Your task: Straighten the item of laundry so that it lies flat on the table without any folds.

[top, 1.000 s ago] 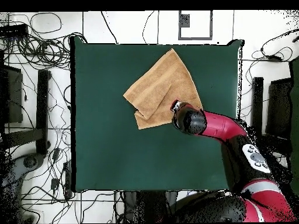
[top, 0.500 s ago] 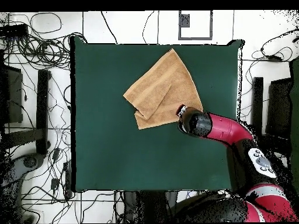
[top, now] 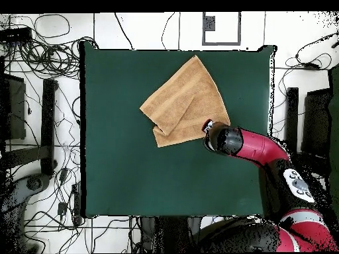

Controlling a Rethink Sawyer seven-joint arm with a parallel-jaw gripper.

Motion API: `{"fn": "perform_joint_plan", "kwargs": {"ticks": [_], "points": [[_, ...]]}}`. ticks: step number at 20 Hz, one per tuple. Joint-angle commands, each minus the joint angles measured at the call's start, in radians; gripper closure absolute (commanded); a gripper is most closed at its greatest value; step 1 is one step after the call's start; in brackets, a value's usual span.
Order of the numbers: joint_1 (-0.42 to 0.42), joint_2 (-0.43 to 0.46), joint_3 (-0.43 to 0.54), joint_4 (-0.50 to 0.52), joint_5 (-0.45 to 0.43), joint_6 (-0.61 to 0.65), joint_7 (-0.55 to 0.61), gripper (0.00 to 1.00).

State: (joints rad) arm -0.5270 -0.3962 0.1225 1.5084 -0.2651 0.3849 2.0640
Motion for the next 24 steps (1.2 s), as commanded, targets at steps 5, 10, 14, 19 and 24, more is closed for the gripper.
{"fn": "perform_joint_plan", "kwargs": {"ticks": [5,10,14,19,24], "points": [[0.055,0.180,-0.044,-0.053,0.062,0.086,0.137,1.00],[0.071,0.176,-0.078,-0.034,0.096,0.109,0.163,1.00],[0.072,0.180,-0.093,-0.032,0.120,0.141,0.149,1.00],[0.068,0.203,-0.106,-0.026,0.131,0.115,0.131,1.00],[0.061,0.199,-0.123,-0.001,0.131,0.088,0.133,1.00]]}}
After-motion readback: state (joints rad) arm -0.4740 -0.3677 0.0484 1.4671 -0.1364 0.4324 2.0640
